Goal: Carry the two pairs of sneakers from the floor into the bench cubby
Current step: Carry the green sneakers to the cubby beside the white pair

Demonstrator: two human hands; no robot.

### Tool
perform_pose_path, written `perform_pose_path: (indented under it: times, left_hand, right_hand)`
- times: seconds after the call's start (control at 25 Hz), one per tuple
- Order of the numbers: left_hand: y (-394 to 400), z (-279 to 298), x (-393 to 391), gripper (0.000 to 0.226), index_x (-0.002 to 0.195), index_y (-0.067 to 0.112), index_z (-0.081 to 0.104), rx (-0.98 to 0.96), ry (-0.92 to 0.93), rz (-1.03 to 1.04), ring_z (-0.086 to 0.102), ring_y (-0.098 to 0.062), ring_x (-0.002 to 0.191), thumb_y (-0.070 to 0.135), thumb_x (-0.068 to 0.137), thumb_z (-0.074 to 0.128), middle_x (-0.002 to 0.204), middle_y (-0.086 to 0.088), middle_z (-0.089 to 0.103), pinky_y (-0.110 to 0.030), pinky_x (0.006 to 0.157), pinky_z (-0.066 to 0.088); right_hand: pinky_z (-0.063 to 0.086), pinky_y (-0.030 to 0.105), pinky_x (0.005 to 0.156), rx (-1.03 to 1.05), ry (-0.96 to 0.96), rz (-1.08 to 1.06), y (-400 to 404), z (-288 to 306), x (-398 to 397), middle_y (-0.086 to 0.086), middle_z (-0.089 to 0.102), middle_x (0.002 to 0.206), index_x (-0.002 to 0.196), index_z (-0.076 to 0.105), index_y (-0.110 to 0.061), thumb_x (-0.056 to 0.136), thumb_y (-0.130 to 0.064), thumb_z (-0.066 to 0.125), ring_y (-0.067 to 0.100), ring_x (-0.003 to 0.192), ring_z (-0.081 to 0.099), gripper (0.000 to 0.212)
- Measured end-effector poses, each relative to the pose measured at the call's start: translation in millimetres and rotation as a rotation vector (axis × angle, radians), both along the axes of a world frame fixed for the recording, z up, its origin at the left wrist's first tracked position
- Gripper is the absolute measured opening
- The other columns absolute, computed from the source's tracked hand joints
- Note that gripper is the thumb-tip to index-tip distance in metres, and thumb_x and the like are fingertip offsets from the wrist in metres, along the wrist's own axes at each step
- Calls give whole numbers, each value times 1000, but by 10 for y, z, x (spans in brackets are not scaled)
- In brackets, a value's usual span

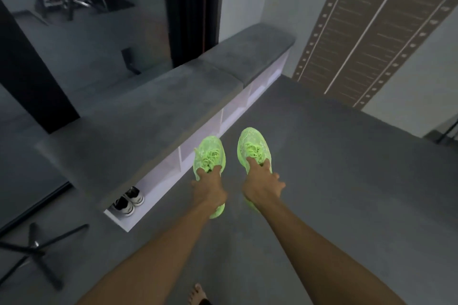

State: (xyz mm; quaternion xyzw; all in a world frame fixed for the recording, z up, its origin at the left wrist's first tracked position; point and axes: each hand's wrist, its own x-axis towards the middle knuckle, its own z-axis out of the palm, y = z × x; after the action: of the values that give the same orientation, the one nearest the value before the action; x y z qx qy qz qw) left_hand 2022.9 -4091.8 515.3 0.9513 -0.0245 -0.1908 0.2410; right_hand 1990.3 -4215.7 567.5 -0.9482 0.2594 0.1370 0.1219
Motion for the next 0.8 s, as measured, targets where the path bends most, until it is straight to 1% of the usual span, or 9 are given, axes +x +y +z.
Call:
perform_pose_path:
  times: [0.08,0.16,0.24,0.32,0.48,0.52,0.6,0.72,0.8]
  left_hand:
    - [58,-215,276,68,141,38,41,-10,109,70,53,-45,115,18,81,64,138,-15,35,-44,93,50]
    - [136,-458,519,77,144,41,39,-25,218,137,52,-44,121,22,75,68,145,-17,36,-46,97,50]
    - [222,-704,731,88,146,42,37,-31,334,201,49,-41,127,27,67,71,149,-16,37,-46,100,49]
    - [295,-952,971,91,147,42,35,-22,411,261,46,-37,132,28,66,74,153,-15,37,-45,104,46]
    - [348,-1381,1484,81,147,36,38,-22,418,435,40,-34,137,26,76,75,151,-14,38,-46,107,43]
    - [357,-1483,1609,81,148,36,38,-24,422,469,39,-34,138,27,76,76,151,-14,38,-46,107,42]
    - [355,-1716,1820,86,148,38,37,-23,474,545,40,-35,138,27,73,78,151,-14,37,-45,106,44]
    - [360,-2168,2002,88,148,43,35,-23,540,648,42,-41,135,27,72,77,153,-14,36,-43,102,47]
    - [396,-2594,2063,85,149,41,34,-2,537,685,39,-43,137,26,75,73,153,-17,32,-43,102,44]
  right_hand:
    - [39,51,93,3,98,61,-66,-131,367,7,28,156,147,33,-40,90,-19,56,43,127,45,65]
    - [40,46,89,6,203,125,-82,-314,732,4,35,150,145,36,-41,90,-22,56,40,126,46,62]
    - [41,45,89,2,312,206,-51,-554,1086,3,35,151,146,35,-41,89,-23,58,38,128,47,64]
    - [43,44,87,8,391,329,32,-803,1482,4,36,152,146,36,-40,85,-22,60,38,128,49,68]
    - [42,43,78,5,495,568,237,-1297,2272,5,46,141,143,42,-34,78,-14,66,37,122,54,72]
    - [43,43,78,-3,513,620,283,-1406,2429,5,47,140,142,44,-33,78,-12,67,37,122,55,71]
    - [45,44,80,-19,568,707,375,-1677,2691,4,48,139,138,46,-29,79,-10,67,37,121,56,65]
    - [49,44,82,-36,624,802,521,-2118,2943,2,54,133,122,51,-24,81,-12,68,34,115,60,46]
    - [50,44,83,-6,604,837,624,-2537,3063,3,57,131,122,53,-24,80,-13,69,33,115,61,46]
